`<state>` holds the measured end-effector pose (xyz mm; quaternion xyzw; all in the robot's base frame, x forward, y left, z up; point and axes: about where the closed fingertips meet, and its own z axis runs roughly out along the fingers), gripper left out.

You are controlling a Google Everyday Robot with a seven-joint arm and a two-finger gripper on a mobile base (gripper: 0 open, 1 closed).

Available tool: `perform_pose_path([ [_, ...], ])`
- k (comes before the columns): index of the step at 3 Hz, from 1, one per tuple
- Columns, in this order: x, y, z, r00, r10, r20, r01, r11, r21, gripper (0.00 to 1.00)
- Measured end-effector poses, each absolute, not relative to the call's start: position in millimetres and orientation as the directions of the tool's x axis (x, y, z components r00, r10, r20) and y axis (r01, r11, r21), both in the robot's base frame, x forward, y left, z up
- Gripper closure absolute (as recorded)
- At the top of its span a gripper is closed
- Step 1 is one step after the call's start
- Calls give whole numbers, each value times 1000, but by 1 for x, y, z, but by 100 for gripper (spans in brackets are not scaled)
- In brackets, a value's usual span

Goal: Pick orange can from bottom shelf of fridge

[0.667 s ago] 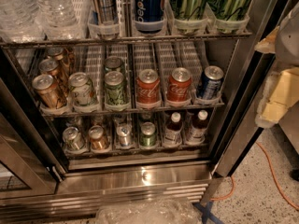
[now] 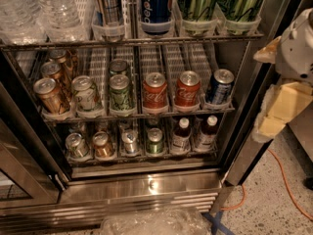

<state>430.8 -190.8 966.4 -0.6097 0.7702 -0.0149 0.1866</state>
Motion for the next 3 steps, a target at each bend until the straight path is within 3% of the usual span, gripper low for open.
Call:
perform_pose_path([
  [2,430,-96,914,-21,-890,-456,-955,153,-254,0],
  [3,409,-51,874,-26,-823,-567,-958,183,-222,0],
])
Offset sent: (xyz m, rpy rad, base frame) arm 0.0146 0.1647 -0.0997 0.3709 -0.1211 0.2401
